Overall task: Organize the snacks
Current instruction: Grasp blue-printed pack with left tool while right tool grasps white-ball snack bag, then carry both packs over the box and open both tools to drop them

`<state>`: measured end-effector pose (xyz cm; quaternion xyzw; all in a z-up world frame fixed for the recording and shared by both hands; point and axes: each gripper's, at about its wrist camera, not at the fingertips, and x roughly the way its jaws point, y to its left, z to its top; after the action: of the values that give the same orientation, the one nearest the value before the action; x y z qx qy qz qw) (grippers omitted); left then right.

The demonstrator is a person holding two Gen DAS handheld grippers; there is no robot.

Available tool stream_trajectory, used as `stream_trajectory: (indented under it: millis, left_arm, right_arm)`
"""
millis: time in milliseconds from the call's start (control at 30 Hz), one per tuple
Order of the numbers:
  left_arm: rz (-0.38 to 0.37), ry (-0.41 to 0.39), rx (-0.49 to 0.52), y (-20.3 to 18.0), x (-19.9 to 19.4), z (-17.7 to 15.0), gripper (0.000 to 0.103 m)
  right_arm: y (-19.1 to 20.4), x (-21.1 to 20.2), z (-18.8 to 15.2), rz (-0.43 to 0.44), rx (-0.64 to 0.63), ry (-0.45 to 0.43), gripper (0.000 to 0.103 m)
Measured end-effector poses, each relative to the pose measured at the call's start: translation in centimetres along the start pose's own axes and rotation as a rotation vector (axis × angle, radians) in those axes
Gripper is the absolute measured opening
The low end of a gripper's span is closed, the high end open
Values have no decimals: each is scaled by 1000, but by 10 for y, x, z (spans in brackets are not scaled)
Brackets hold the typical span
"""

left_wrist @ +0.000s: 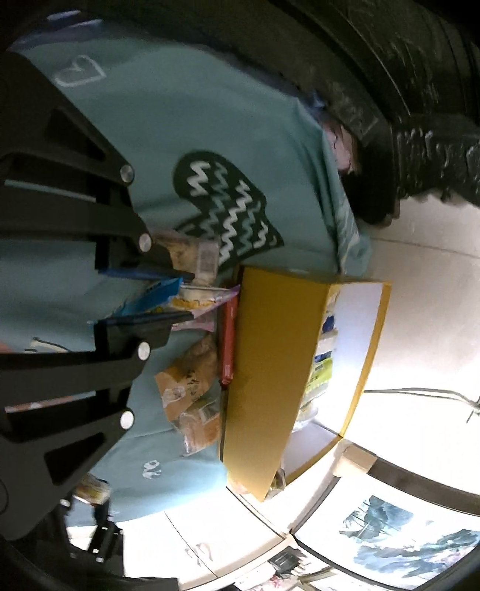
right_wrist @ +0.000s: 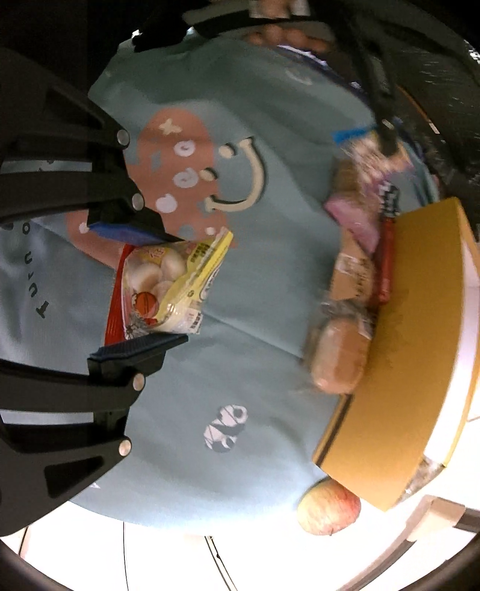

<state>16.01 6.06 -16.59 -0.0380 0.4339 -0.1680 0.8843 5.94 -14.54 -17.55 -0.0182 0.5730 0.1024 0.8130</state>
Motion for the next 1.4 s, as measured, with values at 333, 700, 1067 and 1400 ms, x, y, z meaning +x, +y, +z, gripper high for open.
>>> stream_trajectory:
  millis: [333,700,1067,1400]
  left_arm:
    - [-79,-70,58,-31,-47,8,14]
    - [-98,-218,199,-100,-110,69,14]
    - [-72,-230,230,-120,-119,95,15]
    - [-68,-207,228,-120,-108,96,15]
  right_arm:
    - [-27,-64,24,18,87,-147,44]
    - [-38,-161,78,-35,73,-362,44]
    - [-43,-199,101,-77,70,-450,44]
    - [-43,-197,101,-86,75,-443,44]
